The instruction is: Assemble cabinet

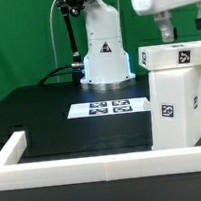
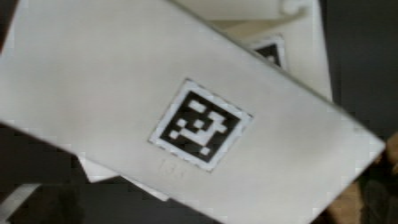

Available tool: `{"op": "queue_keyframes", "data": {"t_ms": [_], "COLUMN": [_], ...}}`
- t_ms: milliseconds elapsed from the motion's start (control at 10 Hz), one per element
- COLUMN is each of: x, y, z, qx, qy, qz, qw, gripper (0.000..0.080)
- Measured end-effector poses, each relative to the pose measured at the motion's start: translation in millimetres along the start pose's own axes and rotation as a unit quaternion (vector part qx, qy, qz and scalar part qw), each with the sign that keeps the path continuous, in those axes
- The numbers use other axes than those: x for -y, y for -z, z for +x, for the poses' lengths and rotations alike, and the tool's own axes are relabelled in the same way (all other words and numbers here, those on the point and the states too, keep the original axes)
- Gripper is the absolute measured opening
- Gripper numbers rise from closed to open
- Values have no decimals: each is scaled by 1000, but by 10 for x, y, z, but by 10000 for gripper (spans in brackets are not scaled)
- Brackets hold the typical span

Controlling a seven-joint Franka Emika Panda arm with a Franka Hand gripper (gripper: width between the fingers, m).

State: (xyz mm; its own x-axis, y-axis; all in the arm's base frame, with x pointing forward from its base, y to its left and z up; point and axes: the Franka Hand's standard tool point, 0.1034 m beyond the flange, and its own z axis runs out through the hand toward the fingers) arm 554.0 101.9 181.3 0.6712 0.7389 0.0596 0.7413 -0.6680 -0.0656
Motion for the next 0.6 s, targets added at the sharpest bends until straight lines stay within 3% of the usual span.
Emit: {"op": "queue_keyframes", "data": {"t_ms": [200,600], "x": [2,-28], "y": [-53,-124], "z": [-7,-60], "qx": [14,35], "qy": [105,295], "qz": [-1,-2], "qw": [994,955], "gripper": [797,797]}}
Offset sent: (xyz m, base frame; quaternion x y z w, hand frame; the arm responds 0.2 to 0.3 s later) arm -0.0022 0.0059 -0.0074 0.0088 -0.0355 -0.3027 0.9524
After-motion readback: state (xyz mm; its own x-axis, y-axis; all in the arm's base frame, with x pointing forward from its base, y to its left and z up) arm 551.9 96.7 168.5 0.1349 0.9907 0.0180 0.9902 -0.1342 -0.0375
